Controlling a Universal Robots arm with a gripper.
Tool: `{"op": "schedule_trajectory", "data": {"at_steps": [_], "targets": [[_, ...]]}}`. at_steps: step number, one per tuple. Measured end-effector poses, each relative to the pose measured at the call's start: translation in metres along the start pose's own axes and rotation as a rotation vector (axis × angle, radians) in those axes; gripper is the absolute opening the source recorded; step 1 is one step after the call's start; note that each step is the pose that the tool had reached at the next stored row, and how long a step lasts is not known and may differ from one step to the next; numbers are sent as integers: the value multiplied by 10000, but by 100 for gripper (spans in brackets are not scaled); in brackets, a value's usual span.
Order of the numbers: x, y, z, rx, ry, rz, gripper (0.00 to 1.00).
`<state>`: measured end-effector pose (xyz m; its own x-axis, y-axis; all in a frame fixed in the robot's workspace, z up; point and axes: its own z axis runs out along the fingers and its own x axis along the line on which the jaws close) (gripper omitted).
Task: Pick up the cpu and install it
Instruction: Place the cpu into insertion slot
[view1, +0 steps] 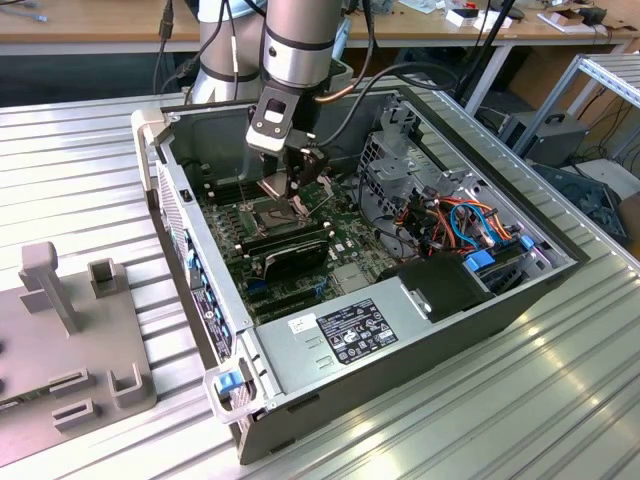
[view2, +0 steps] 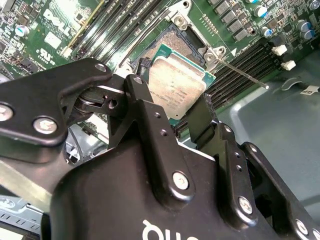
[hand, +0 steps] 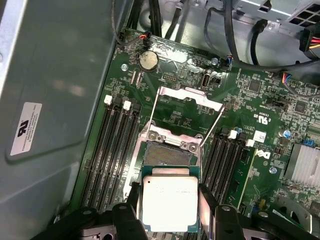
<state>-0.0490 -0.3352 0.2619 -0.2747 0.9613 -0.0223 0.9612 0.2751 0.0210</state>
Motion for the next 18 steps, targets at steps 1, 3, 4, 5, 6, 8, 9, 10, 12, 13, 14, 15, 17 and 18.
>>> {"op": "schedule_trajectory", "data": {"at_steps": [1, 3, 4, 5, 6, 8, 9, 10, 12, 13, 14, 15, 17, 18], "targets": [[0, 0, 4, 0, 0, 128, 55], [0, 0, 9, 10, -9, 458, 55], [0, 0, 14, 15, -14, 690, 55], [0, 0, 18, 19, -18, 856, 55], [0, 0, 23, 24, -24, 1097, 55], [1, -1, 33, 34, -32, 1516, 55], [1, -1, 37, 37, -35, 1686, 55], [1, -1, 44, 44, -42, 1982, 55], [1, -1, 55, 55, -52, 2464, 55], [1, -2, 57, 60, -57, 2589, 55], [2, -1, 72, 56, -53, 2598, 55], [1, -2, 82, 42, -42, 2598, 55], [2, -2, 107, 30, -32, 2599, 55], [3, -2, 120, 30, -35, 2599, 55]]}}
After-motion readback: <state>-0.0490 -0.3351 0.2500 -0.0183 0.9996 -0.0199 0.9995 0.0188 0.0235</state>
